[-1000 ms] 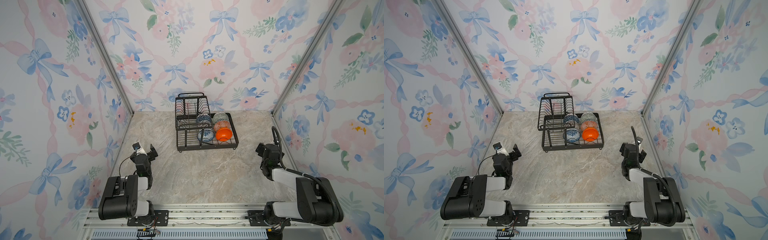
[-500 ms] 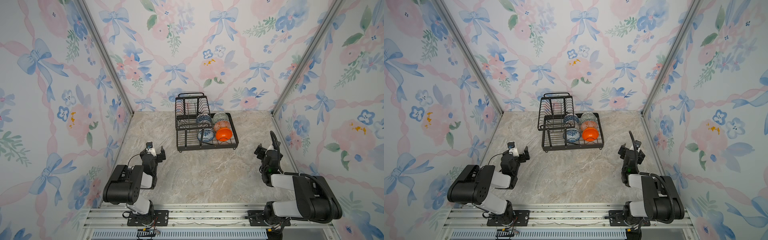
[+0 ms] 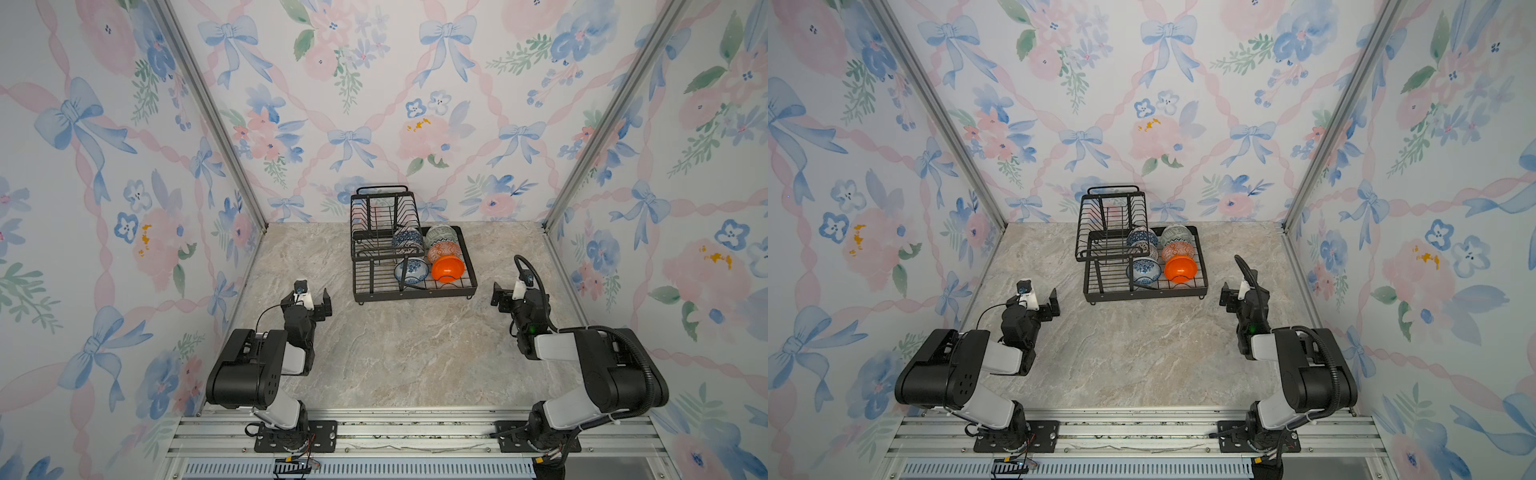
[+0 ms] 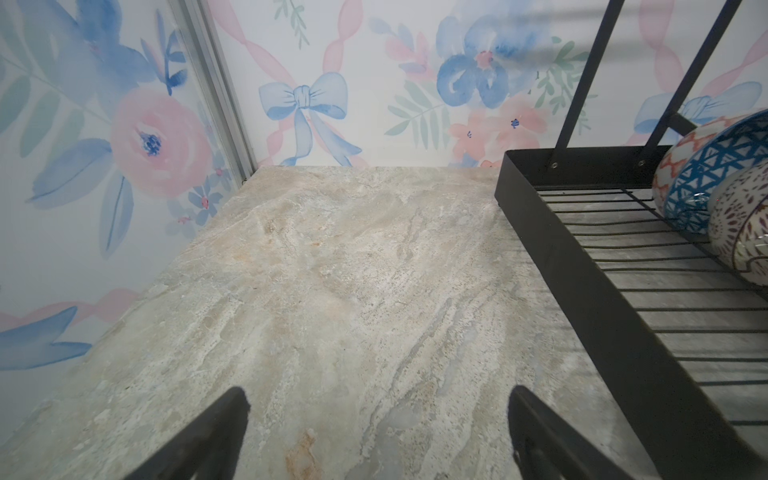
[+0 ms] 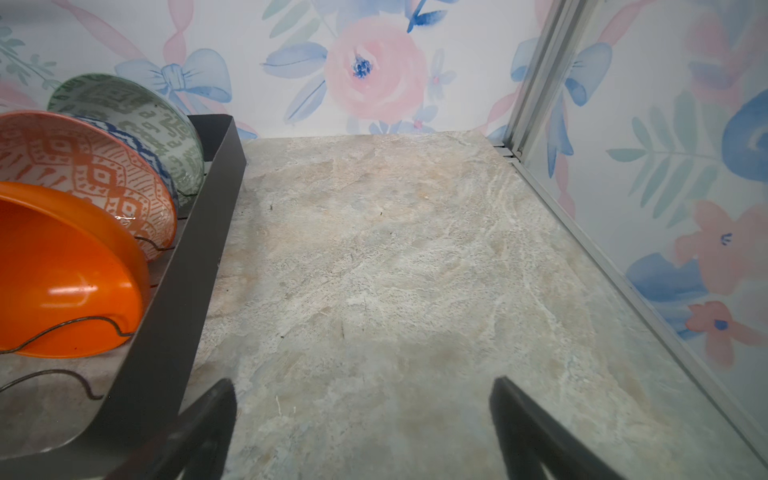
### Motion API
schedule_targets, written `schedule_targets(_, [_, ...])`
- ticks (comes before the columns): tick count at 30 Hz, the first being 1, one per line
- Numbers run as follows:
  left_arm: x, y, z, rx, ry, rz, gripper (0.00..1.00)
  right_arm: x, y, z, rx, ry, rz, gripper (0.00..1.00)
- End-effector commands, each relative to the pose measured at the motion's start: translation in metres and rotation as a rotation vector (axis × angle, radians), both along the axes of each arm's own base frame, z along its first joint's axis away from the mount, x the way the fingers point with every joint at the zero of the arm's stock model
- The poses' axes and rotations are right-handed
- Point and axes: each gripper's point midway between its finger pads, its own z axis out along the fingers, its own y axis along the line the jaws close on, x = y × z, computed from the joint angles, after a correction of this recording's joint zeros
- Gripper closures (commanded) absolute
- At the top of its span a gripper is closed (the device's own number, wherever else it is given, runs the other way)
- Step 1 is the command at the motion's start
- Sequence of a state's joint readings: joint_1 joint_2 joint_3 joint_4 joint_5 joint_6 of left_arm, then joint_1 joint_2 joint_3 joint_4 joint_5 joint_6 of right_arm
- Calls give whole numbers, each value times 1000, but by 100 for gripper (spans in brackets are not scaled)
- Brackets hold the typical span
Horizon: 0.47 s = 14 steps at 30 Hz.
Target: Load the bowls into the dish rack
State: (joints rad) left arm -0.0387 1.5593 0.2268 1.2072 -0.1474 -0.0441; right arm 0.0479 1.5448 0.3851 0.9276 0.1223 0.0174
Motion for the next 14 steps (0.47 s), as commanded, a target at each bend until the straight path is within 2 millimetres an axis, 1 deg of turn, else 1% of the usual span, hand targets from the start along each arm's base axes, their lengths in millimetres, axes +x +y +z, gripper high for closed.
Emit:
schedule_targets(1, [4,-3,4,15,-13,-17,2,1,5,-4,-9,23,35,3])
schedule_targets(11, [5,-3,2,9,-4,-28,2,1,5,-4,-8,22,37,3])
schedule_targets(14, [4,-7,4,19,-8,-37,2,1,6,-4,-8,22,37,3])
